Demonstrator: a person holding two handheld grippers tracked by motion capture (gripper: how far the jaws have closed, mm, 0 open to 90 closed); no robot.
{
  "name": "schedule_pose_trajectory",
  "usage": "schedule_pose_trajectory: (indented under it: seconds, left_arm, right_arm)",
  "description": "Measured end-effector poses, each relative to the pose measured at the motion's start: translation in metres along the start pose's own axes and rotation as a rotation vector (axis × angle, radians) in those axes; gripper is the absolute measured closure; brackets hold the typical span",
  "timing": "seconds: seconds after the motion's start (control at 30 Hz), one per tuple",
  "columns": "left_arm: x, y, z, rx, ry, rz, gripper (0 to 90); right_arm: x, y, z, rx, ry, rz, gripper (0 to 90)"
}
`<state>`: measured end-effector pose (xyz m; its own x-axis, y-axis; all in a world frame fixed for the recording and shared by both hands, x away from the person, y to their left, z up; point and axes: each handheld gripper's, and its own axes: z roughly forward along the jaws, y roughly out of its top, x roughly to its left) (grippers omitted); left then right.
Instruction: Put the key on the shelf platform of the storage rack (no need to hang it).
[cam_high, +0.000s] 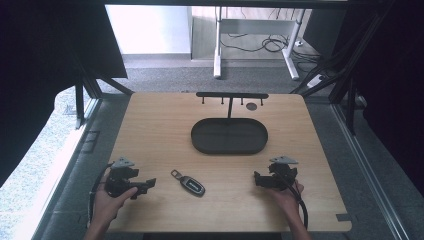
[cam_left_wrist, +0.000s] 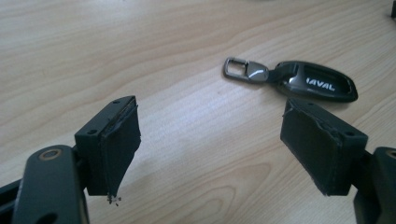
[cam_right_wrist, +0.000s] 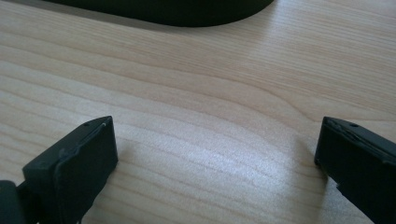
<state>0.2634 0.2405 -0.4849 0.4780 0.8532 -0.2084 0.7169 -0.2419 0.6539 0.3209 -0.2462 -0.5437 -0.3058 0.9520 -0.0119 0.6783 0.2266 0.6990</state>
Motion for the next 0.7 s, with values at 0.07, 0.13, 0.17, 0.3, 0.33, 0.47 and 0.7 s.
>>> schedule_pose_trajectory:
  seconds: [0.07,0.13,0.17,0.3,0.33,0.47,0.7]
  left_arm:
    - [0.0,-0.003,0.002,0.013,0.0,-0.004,20.1]
    - [-0.002,-0.003,0.0,0.011,0.004,-0.006,20.2]
    - [-0.004,-0.003,-0.001,0.004,-0.001,0.001,20.1]
    - [-0.011,0.001,-0.008,-0.011,-0.018,0.016,19.9]
    - [-0.012,0.002,-0.008,-0.01,-0.021,0.019,19.9]
    - [-0.011,0.001,-0.006,0.002,-0.036,0.019,19.9]
    - [-0.003,-0.002,-0.003,0.012,-0.067,0.005,20.1]
  right_arm:
    - [0.0,0.0,-0.001,0.01,0.012,-0.01,0.0]
    - [0.0,0.001,-0.002,0.024,0.016,-0.013,0.1]
    - [0.001,0.002,-0.006,0.055,0.022,-0.018,5.4]
    - [0.0,-0.001,-0.012,0.044,0.034,-0.029,13.3]
    - [0.0,-0.002,-0.013,0.04,0.039,-0.032,13.4]
    - [-0.002,-0.005,-0.017,0.041,0.045,-0.04,14.0]
    - [-0.006,-0.006,-0.019,0.037,0.062,-0.044,16.2]
